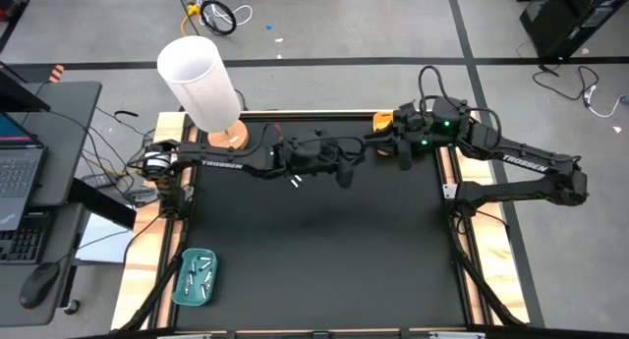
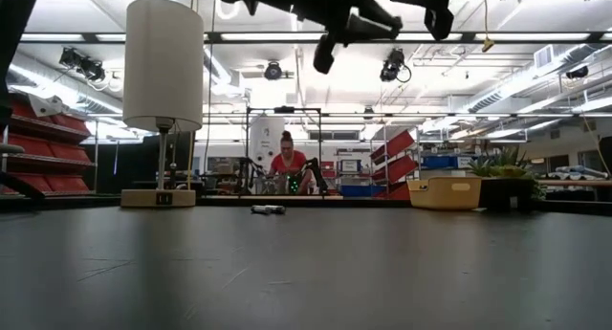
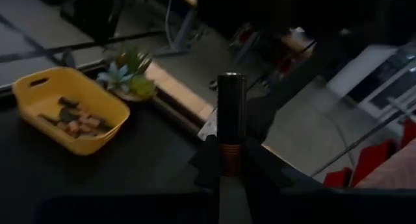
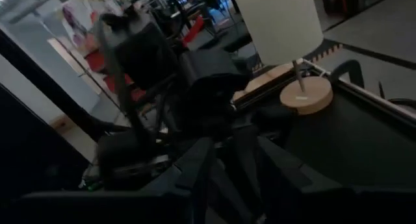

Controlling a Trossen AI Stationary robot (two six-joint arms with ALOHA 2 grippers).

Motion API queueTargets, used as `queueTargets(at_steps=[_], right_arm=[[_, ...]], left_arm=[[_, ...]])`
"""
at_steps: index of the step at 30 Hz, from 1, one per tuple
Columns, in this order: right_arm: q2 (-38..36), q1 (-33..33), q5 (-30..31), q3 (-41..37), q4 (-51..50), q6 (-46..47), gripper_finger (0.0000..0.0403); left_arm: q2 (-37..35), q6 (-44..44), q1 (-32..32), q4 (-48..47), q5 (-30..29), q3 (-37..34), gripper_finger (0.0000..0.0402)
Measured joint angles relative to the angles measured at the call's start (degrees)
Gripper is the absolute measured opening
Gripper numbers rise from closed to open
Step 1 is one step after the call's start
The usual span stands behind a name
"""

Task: Sort batteries
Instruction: Put the black battery into the yellow bin

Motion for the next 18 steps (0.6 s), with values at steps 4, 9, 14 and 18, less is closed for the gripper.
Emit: queueTargets(at_steps=[4, 9, 14, 18], right_arm=[[0.1, -0.1, 2.3, 0.0, 0.0, -0.3, 0.0109], [-0.1, -0.8, 1.5, 0.0, 2.1, 0.3, 0.0125], [0.0, -0.6, 0.4, 0.0, 2.1, 1.1, 0.0136], [0.0, -0.5, 0.5, 0.0, 2.2, 1.1, 0.0134]], left_arm=[[0.0, 0.0, 0.0, 4.9, 0.0, 0.0, 0.0049], [0.0, 0.2, -0.1, 9.3, -0.1, 0.0, 0.0049], [0.0, 0.4, -0.1, 12.3, -0.2, 0.0, 0.0049], [0.0, 0.6, -0.1, 14.0, -0.3, 0.0, 0.0049]])
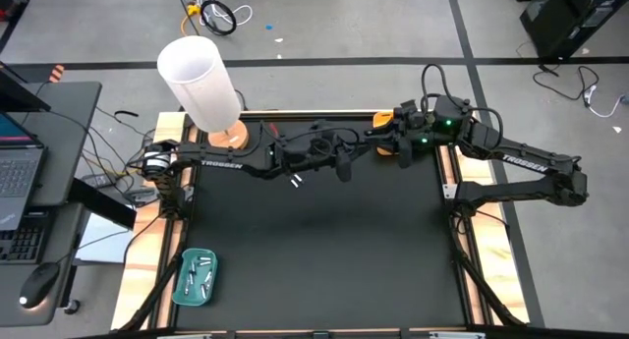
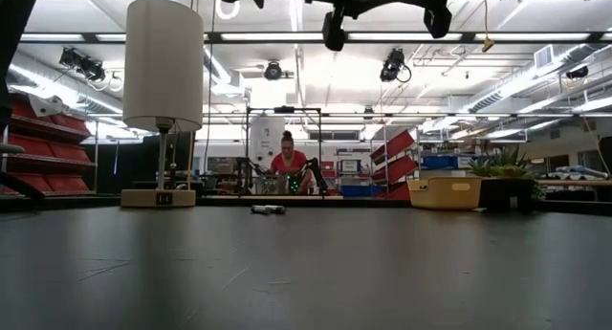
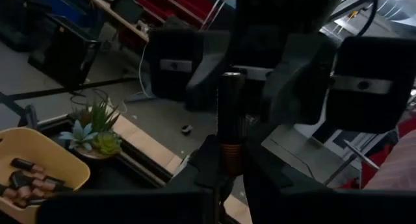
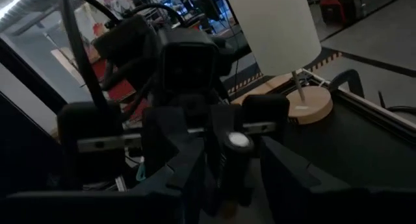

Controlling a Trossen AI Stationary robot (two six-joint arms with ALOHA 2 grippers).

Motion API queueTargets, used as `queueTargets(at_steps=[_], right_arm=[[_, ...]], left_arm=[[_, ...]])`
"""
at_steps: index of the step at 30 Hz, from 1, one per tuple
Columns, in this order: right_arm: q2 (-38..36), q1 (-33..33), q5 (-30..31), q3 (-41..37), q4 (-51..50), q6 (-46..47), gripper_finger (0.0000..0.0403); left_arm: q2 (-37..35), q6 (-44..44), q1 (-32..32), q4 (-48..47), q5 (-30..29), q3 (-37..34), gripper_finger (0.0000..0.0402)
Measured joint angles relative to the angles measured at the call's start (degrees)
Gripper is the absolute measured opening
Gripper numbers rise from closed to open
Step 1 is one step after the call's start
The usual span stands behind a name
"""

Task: Sort batteries
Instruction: Put the black battery into the yellow bin

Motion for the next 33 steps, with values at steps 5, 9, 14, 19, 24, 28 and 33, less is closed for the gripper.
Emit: queueTargets(at_steps=[5, 9, 14, 19, 24, 28, 33], right_arm=[[0.4, 0.1, 0.0, 0.0, 0.4, -1.1, 0.012], [2.3, 0.4, -0.7, 0.0, 1.3, -1.2, 0.0092], [4.5, 1.2, 0.0, 0.0, 5.6, -0.9, 0.0051], [4.5, 0.9, -0.1, 0.0, 7.0, -0.9, 0.0041], [4.5, 0.2, -2.4, 0.0, 6.8, -1.2, 0.0041], [4.6, 0.2, -2.2, 0.0, 6.7, -1.0, 0.0041], [4.6, 0.2, -1.6, -0.1, 6.1, -2.2, 0.0041]], left_arm=[[0.0, -0.2, 0.0, -0.1, -1.4, 0.0, 0.0049], [0.1, -0.5, 0.0, 0.3, -2.1, 0.0, 0.0049], [0.4, -0.4, -0.2, 1.0, -2.3, 0.0, 0.0049], [0.4, 0.1, -0.4, 2.7, -2.5, 0.0, 0.0049], [0.4, 0.0, -0.4, 2.2, -2.5, 0.0, 0.0049], [0.4, -2.1, -0.4, 1.5, -3.5, 0.0, 0.0054], [0.4, -7.7, -0.3, -4.1, -3.8, 0.2, 0.0163]])
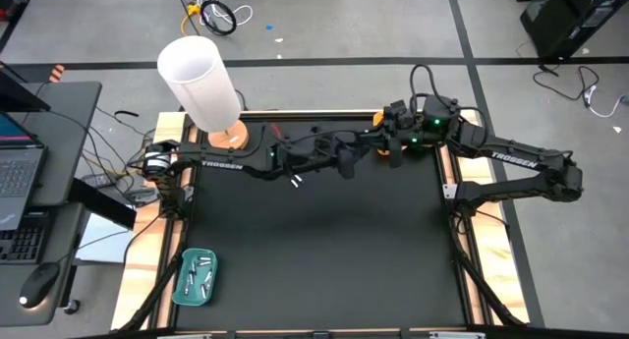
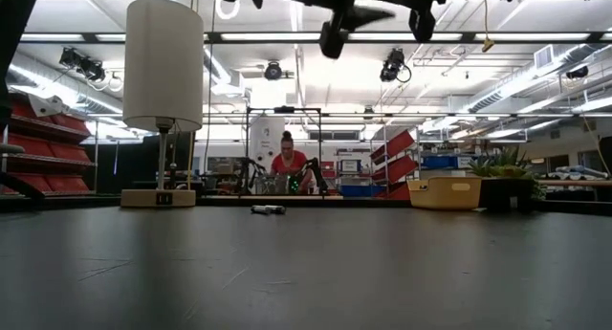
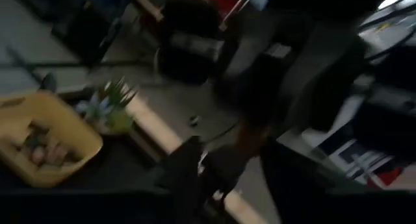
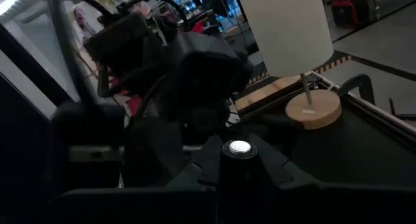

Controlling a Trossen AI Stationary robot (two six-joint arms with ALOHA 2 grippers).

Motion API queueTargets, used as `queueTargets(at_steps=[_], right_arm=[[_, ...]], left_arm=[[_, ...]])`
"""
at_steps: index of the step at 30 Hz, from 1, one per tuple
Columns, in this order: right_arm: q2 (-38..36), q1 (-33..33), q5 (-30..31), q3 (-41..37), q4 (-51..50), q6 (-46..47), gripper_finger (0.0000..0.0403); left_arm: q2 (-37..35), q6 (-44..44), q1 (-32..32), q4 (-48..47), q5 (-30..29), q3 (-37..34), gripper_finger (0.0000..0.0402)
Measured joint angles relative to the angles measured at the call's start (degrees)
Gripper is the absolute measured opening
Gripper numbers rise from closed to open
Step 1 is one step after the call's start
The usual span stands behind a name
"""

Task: Sort batteries
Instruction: Put the black battery into the yellow bin

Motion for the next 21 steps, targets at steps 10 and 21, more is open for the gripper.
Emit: queueTargets(at_steps=[10, 21], right_arm=[[-0.1, -6.1, 2.4, 1.2, -5.6, -1.2, 0.0041], [5.5, -21.6, 8.9, 1.9, -28.5, -11.5, 0.0041]], left_arm=[[-2.4, -4.9, -0.7, -21.9, -0.4, -0.2, 0.024], [-3.7, -5.0, -1.6, -38.2, -1.8, -0.2, 0.019]])
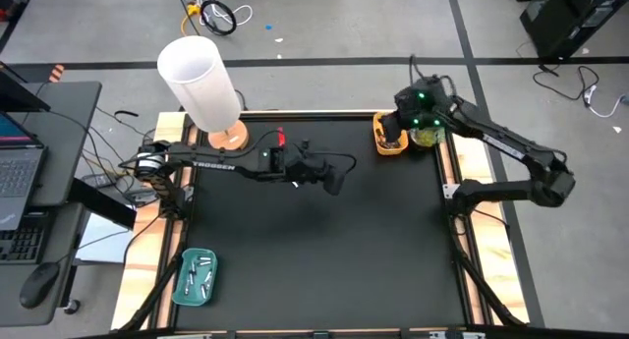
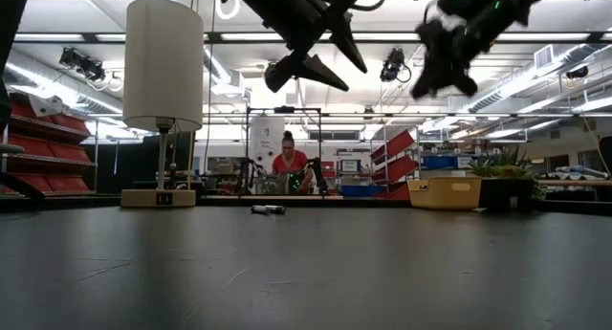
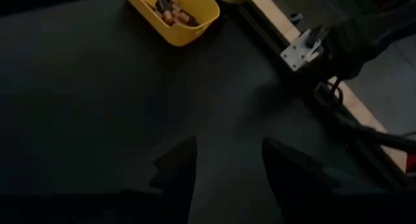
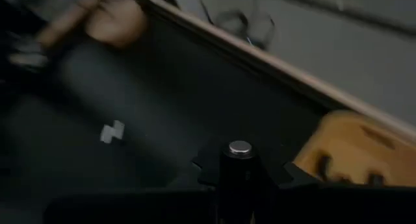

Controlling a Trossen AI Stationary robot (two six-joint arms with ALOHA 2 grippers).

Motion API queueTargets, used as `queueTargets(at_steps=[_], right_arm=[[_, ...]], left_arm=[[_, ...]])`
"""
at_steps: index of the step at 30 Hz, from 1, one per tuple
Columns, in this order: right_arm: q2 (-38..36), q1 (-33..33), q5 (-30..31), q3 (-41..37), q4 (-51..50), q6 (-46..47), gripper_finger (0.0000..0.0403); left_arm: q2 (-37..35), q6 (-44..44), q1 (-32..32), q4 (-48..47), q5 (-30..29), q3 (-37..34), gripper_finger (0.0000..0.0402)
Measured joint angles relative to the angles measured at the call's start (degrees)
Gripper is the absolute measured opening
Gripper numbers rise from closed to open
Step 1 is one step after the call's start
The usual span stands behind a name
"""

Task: Sort batteries
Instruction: Put the black battery into the yellow bin

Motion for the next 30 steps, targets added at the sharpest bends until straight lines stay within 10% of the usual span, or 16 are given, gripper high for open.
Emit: queueTargets(at_steps=[30], right_arm=[[28.3, -8.9, 11.2, -0.3, 1.1, -1.6, 0.0044]], left_arm=[[-0.1, 3.6, 0.0, -2.2, 0.2, 0.0, 0.0187]])
